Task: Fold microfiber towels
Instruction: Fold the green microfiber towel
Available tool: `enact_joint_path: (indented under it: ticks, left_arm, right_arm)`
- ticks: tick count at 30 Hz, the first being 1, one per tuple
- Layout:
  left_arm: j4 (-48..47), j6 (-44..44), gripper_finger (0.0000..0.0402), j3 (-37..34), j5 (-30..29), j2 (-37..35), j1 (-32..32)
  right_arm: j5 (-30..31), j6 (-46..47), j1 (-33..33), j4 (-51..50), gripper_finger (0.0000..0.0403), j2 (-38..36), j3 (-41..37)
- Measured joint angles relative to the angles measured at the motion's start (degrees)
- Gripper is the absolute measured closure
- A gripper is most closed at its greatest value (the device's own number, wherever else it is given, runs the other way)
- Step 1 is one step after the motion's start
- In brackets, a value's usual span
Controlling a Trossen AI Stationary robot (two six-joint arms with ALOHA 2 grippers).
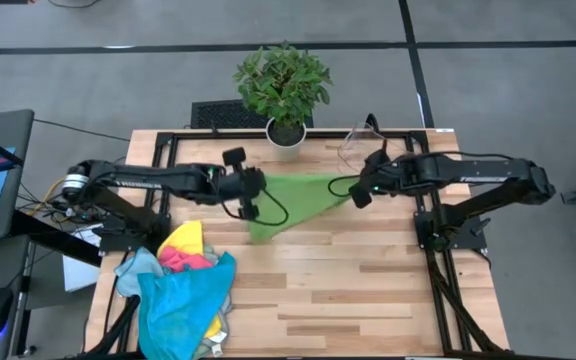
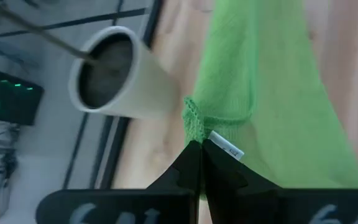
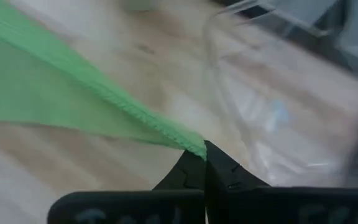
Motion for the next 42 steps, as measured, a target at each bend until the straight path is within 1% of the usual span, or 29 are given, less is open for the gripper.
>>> enact_joint_path:
  ticks: [5,10,13,15,19,21,24,25,27,28,29,32,36,39,42]
  left_arm:
    - [1.72,1.54,0.0401,0.06,-0.25,-3.68,2.04]
    - [2.64,4.16,0.0401,0.07,-0.30,-7.50,1.86]
    - [3.77,7.07,0.0401,0.05,-1.27,-9.22,1.56]
    - [4.82,8.13,0.0401,0.07,-1.48,-9.98,1.58]
    - [4.65,10.11,0.0401,0.07,-1.41,-10.29,1.77]
    - [3.78,9.64,0.0401,0.04,-0.04,-10.22,1.75]
    - [4.11,8.79,0.0401,-1.79,0.21,-9.78,1.73]
    - [4.11,8.25,0.0401,-2.48,0.72,-9.67,1.75]
    - [4.95,7.85,0.0401,-2.90,4.68,-9.87,2.19]
    - [5.04,8.92,0.0401,-2.83,6.12,-10.04,2.63]
    - [4.81,9.95,0.0401,-2.61,6.32,-10.10,3.09]
    - [5.43,12.89,0.0401,-2.42,4.64,-10.05,5.52]
    - [8.24,15.83,0.0401,-2.37,6.17,-10.05,9.82]
    - [10.91,16.66,0.0401,-2.37,6.87,-10.05,11.90]
    - [11.81,16.17,0.0401,-2.37,6.73,-10.08,12.31]
  right_arm:
    - [4.21,-1.43,0.04,-2.05,0.0393,-0.09,3.50]
    - [10.29,-2.21,1.93,-3.28,0.0393,0.04,7.02]
    - [14.03,-5.29,3.11,-4.43,0.0393,0.02,8.71]
    - [14.58,-7.25,3.12,-4.94,0.0393,0.02,9.87]
    - [15.79,-7.88,3.58,-6.22,0.0393,0.02,10.79]
    - [15.84,-7.72,4.75,-6.21,0.0393,0.02,10.74]
    - [16.53,-5.95,7.25,-6.50,0.0392,0.02,9.45]
    - [16.77,-5.70,8.04,-6.85,0.0392,0.02,9.11]
    - [16.94,-5.64,9.06,-8.54,0.0392,0.02,8.85]
    - [17.20,-5.68,9.09,-9.14,0.0392,0.02,8.85]
    - [17.82,-5.97,8.86,-9.48,0.0392,0.02,8.83]
    - [19.76,-8.28,7.15,-9.61,0.0392,0.02,8.83]
    - [21.77,-12.52,4.92,-9.41,0.0391,0.02,8.83]
    - [25.21,-14.72,4.39,-8.03,0.0391,0.02,8.83]
    - [27.21,-14.85,5.24,-7.40,0.0391,-0.16,8.79]
